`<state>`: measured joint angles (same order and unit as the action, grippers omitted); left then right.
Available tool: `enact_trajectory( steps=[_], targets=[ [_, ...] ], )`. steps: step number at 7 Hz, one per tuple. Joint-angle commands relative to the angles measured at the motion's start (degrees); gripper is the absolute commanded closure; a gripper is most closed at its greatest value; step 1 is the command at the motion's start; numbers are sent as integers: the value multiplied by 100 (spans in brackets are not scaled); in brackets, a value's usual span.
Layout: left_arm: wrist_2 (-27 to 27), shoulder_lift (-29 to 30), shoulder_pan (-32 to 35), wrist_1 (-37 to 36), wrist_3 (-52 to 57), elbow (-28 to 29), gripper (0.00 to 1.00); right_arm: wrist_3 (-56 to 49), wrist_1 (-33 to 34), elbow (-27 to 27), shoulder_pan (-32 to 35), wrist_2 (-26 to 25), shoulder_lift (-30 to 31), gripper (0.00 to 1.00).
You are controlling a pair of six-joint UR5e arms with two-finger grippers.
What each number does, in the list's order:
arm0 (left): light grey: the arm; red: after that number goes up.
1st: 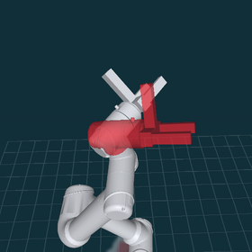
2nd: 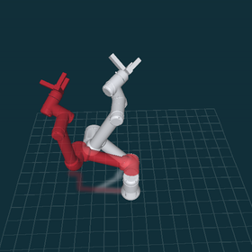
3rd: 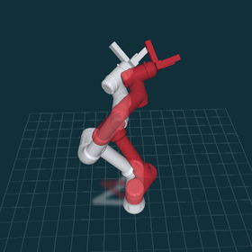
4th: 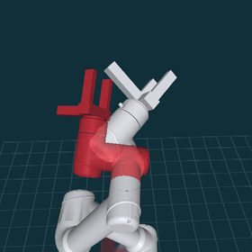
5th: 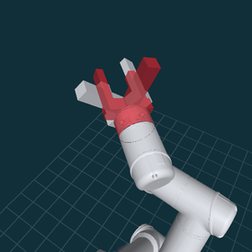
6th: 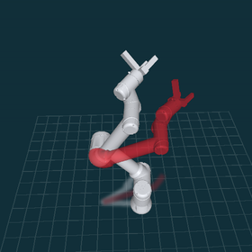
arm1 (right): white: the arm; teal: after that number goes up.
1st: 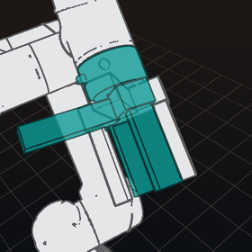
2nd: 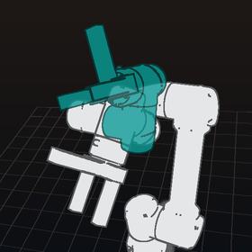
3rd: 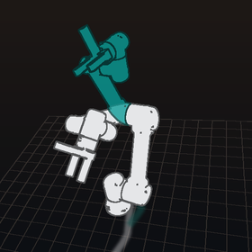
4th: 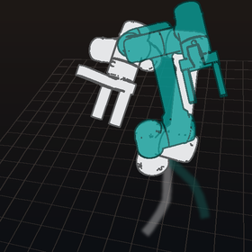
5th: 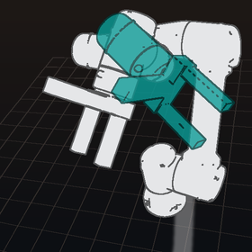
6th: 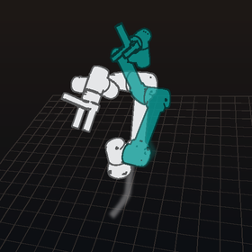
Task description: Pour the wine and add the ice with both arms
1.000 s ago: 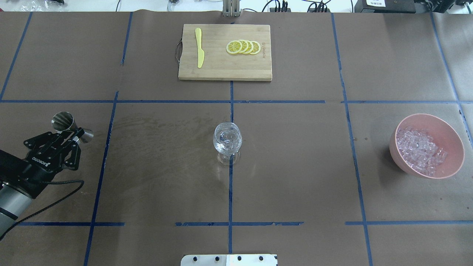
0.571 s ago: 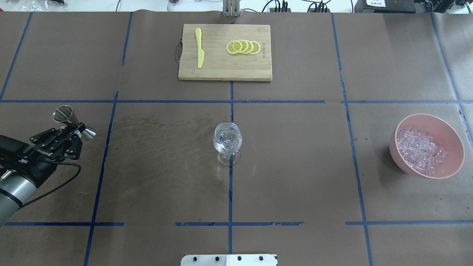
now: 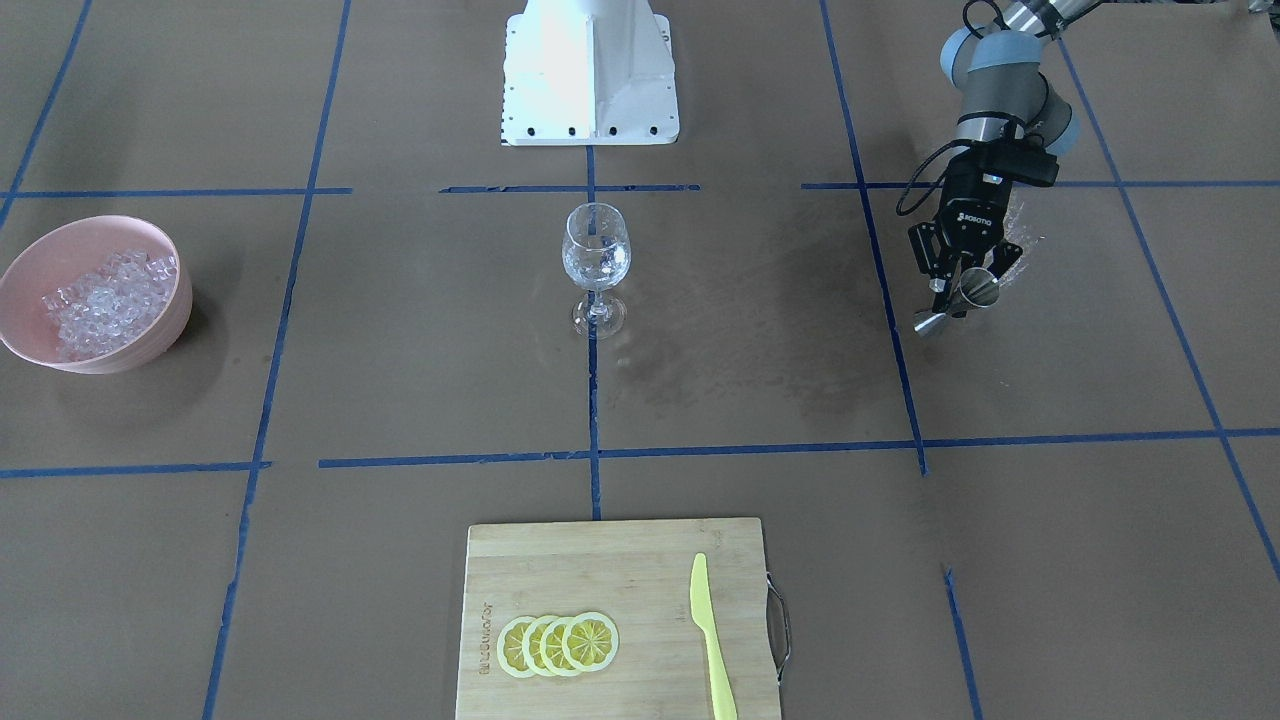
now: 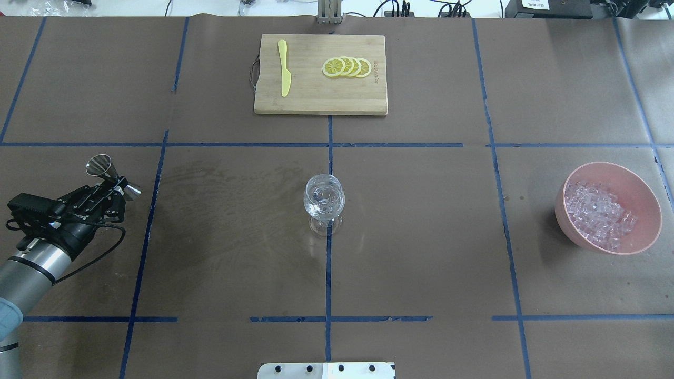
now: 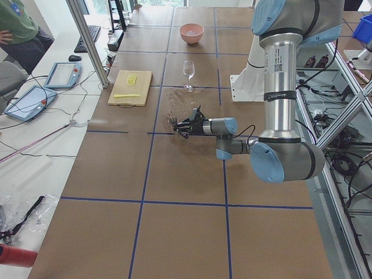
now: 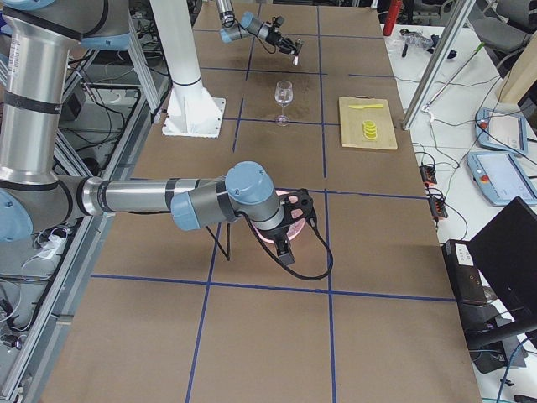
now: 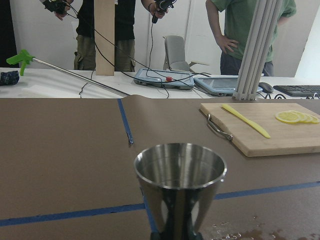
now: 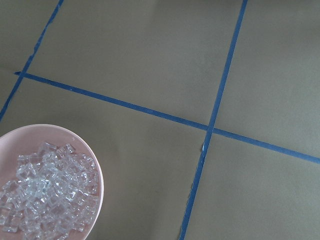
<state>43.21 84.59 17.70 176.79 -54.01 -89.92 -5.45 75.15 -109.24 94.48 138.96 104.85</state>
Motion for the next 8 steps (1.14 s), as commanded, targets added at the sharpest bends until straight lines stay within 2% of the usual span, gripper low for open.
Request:
enact_trajectory(
  steps=[1,3,8],
  targets=[
    [-322,83,-38,5,31,212,100,0,0,-9,0,-9,0,0],
    [-567,92,-64,5,31,221,100,0,0,-18,0,-9,0,0],
    [-577,92,-476,5,31,291,100,0,9,-18,0,-9,9,0]
  ],
)
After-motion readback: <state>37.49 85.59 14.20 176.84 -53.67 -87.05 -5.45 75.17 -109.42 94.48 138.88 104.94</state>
